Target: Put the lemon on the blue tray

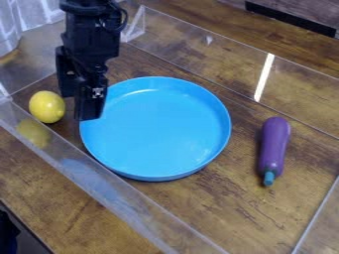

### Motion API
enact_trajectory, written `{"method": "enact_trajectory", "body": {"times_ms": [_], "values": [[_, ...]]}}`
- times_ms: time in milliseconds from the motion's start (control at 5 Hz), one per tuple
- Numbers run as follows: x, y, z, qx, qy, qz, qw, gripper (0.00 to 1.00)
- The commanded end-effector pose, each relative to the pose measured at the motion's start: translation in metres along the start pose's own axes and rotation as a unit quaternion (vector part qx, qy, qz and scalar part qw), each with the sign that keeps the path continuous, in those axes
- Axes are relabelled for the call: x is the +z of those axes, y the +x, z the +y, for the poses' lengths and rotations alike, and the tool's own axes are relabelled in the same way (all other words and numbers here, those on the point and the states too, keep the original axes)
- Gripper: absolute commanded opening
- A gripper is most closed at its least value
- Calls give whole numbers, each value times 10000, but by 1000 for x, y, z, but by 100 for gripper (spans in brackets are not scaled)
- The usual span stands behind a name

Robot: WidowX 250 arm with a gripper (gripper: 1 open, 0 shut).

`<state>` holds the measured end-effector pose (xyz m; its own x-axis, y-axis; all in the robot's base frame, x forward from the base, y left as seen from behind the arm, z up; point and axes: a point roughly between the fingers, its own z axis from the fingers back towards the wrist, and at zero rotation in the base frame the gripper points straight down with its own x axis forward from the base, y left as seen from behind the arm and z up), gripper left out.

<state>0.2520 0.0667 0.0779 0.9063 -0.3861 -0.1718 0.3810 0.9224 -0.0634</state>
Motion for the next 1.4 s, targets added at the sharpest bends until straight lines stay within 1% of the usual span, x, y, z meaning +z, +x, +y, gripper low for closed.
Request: {"method": "enact_trajectory", "body": {"times_ms": [0,200,600,1000,1200], "values": [[10,-1,18,151,134,-196,9996,100],[8,-4,29,233,153,-219,9994,100],[0,-9,42,339,133,-223,9991,100],[-12,-13,60,504,150,-187,9984,100],[-18,-11,65,483,157,-151,9986,100]]}}
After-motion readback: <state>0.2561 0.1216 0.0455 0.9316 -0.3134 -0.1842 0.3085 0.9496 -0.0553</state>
